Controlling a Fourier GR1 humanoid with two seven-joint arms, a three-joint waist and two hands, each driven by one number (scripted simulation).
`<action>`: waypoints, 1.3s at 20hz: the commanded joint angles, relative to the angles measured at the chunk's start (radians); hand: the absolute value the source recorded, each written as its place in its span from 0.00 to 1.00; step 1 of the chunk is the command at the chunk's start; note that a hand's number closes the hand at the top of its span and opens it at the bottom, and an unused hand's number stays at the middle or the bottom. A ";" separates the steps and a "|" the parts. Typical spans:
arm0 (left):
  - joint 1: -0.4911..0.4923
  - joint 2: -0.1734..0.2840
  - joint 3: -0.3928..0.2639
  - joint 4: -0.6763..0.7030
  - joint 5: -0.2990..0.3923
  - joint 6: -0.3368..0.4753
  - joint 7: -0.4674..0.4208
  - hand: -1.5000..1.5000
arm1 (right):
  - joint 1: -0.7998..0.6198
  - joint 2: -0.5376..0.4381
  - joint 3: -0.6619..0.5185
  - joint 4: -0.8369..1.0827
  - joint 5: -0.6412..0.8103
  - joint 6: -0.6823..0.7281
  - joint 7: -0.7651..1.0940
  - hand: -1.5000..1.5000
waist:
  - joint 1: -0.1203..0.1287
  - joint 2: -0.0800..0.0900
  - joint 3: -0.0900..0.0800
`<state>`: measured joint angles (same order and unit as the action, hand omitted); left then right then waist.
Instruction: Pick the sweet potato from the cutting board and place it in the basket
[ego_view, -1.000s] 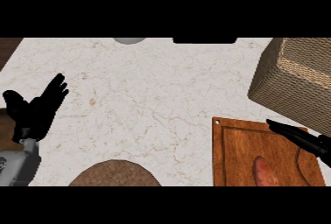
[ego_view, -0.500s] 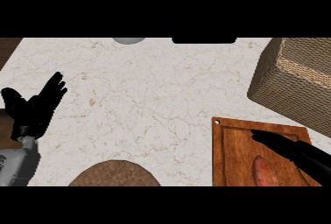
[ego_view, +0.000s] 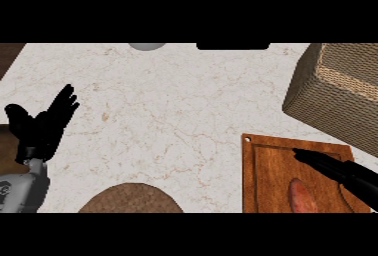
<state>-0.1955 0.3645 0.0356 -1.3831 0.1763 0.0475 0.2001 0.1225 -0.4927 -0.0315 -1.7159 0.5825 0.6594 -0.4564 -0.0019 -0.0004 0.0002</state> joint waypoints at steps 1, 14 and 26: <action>0.053 -0.010 0.016 -0.022 0.001 -0.013 -0.017 0.50 | 0.055 -0.018 0.026 0.033 0.006 -0.001 -0.153 0.00 | 0.001 -0.001 0.000; 0.027 -0.053 0.034 -0.068 -0.063 -0.031 0.034 0.50 | 0.068 -0.031 0.049 -0.030 0.081 -0.046 -0.088 0.00 | 0.000 -0.001 0.000; -0.062 -0.070 0.072 0.053 -0.086 -0.056 0.023 0.50 | 0.012 0.075 0.237 0.080 0.329 -0.225 -0.118 1.00 | 0.000 0.001 0.000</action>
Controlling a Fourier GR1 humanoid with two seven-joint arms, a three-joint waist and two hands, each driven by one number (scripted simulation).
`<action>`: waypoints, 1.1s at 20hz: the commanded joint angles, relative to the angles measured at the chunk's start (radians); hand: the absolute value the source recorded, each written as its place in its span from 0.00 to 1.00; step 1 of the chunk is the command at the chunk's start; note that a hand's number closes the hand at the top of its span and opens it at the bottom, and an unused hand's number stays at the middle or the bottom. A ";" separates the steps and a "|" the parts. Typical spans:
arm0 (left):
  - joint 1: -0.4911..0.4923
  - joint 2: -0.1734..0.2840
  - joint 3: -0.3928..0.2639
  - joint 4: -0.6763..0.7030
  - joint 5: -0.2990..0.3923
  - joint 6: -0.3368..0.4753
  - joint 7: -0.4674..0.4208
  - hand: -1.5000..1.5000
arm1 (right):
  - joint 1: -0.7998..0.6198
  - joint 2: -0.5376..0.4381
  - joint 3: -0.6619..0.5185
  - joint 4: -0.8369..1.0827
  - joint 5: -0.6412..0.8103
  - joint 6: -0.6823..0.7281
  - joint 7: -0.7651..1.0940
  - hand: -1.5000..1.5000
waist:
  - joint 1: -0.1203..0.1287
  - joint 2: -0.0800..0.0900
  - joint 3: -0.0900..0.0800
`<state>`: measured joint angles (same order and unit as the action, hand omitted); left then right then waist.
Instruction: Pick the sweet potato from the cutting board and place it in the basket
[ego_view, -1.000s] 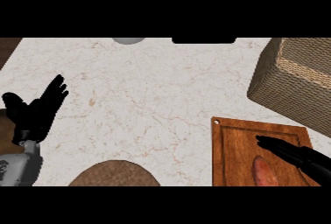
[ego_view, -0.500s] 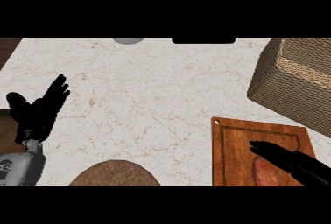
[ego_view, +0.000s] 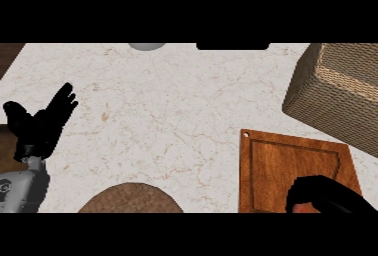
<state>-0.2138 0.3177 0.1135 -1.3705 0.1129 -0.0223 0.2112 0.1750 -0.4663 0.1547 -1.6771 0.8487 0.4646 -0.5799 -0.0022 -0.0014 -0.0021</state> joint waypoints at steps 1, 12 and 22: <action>0.032 -0.020 -0.002 -0.044 -0.021 -0.003 0.009 0.50 | -0.071 -0.001 -0.028 0.096 0.028 -0.008 -0.065 1.00 | 0.003 0.001 0.002; 0.032 -0.014 0.031 -0.021 -0.007 -0.014 -0.006 0.50 | 0.034 0.409 0.050 -0.053 0.183 -0.134 0.506 1.00 | -0.017 -0.003 -0.003; 0.046 -0.041 0.003 -0.037 -0.018 -0.009 0.006 0.50 | 0.003 0.464 0.388 -0.207 -0.036 -0.530 0.972 1.00 | 0.007 -0.004 0.004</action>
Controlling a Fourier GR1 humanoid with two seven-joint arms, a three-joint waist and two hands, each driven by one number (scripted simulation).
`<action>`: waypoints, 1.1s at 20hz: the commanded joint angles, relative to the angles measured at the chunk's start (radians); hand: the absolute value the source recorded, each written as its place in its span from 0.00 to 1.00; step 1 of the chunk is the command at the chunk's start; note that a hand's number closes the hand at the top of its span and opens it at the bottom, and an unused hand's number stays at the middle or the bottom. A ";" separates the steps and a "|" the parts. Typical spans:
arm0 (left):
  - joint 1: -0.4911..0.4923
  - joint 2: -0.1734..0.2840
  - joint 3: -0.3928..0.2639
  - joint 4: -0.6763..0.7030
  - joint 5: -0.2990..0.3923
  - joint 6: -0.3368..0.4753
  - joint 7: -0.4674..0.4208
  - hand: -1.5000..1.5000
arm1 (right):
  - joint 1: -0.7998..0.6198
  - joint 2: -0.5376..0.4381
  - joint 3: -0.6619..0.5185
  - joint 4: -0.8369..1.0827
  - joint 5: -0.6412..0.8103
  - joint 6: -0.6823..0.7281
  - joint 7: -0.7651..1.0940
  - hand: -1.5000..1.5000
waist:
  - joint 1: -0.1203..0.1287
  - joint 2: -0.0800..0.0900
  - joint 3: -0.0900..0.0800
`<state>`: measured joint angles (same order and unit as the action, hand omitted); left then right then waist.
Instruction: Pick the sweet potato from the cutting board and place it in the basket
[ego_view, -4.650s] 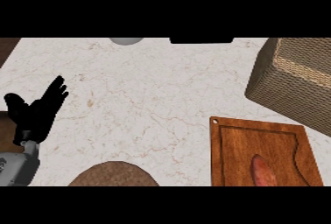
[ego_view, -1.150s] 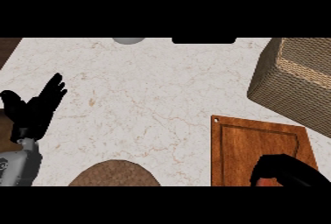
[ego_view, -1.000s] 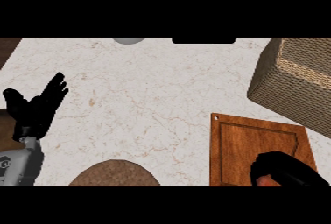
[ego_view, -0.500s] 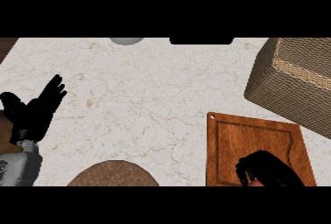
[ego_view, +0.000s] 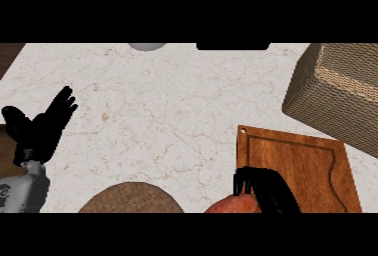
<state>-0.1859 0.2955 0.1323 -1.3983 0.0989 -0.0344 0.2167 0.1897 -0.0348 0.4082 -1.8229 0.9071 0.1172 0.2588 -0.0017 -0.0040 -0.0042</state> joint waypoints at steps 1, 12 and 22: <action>-0.005 0.020 0.002 0.012 -0.002 -0.019 0.003 0.50 | -0.026 0.033 0.167 -0.098 -0.140 -0.232 0.138 1.00 | 0.001 0.001 0.006; -0.017 -0.008 -0.015 0.008 -0.026 0.005 0.008 0.50 | -0.416 0.035 0.337 -0.346 0.260 -0.331 0.792 1.00 | 0.001 -0.002 0.002; -0.038 -0.025 -0.004 0.047 -0.025 -0.002 -0.028 0.50 | -0.916 0.035 -0.014 -0.219 0.168 -0.079 0.979 1.00 | 0.008 0.003 0.003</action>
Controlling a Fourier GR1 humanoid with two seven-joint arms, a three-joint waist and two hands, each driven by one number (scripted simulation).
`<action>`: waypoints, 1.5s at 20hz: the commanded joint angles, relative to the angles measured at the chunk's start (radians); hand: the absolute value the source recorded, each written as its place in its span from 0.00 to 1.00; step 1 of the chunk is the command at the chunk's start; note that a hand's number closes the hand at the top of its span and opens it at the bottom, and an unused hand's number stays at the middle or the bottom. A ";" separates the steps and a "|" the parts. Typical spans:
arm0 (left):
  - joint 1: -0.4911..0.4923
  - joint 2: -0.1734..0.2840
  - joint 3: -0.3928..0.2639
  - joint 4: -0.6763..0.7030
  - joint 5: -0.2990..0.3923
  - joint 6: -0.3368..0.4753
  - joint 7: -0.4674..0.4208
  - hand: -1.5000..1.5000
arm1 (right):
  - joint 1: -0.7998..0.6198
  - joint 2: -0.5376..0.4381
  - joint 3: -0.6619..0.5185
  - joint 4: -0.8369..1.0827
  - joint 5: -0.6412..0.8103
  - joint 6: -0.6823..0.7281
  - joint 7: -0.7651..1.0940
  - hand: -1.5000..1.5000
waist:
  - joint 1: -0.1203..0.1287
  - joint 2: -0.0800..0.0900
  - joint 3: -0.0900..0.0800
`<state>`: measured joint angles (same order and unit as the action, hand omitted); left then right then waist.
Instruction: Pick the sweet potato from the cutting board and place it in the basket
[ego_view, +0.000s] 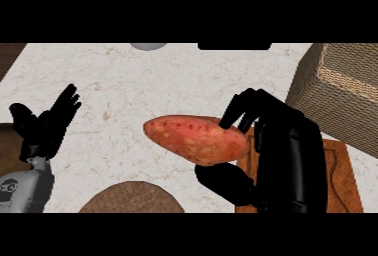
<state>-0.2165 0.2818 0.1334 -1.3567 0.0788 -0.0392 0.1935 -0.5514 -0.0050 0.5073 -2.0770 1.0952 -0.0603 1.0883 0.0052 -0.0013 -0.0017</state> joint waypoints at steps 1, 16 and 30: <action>-0.019 0.006 0.007 0.004 0.009 -0.011 0.021 0.50 | -0.200 0.005 -0.183 0.046 -0.036 0.112 0.112 1.00 | 0.000 0.000 0.001; -0.011 0.000 0.021 -0.028 0.009 -0.007 0.032 0.50 | -0.286 -0.223 -0.572 0.343 -0.064 0.142 -0.119 1.00 | -0.003 0.002 0.002; -0.010 0.005 0.042 -0.008 -0.001 -0.035 0.005 0.50 | -0.053 -0.354 -0.783 0.475 -0.262 -0.005 -0.486 1.00 | -0.004 0.002 0.002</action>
<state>-0.2042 0.2906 0.1680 -1.3761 0.0805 -0.0768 0.2055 -0.6448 -0.3348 -0.2204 -1.6640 0.8898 -0.0128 0.7080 0.0017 0.0005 0.0002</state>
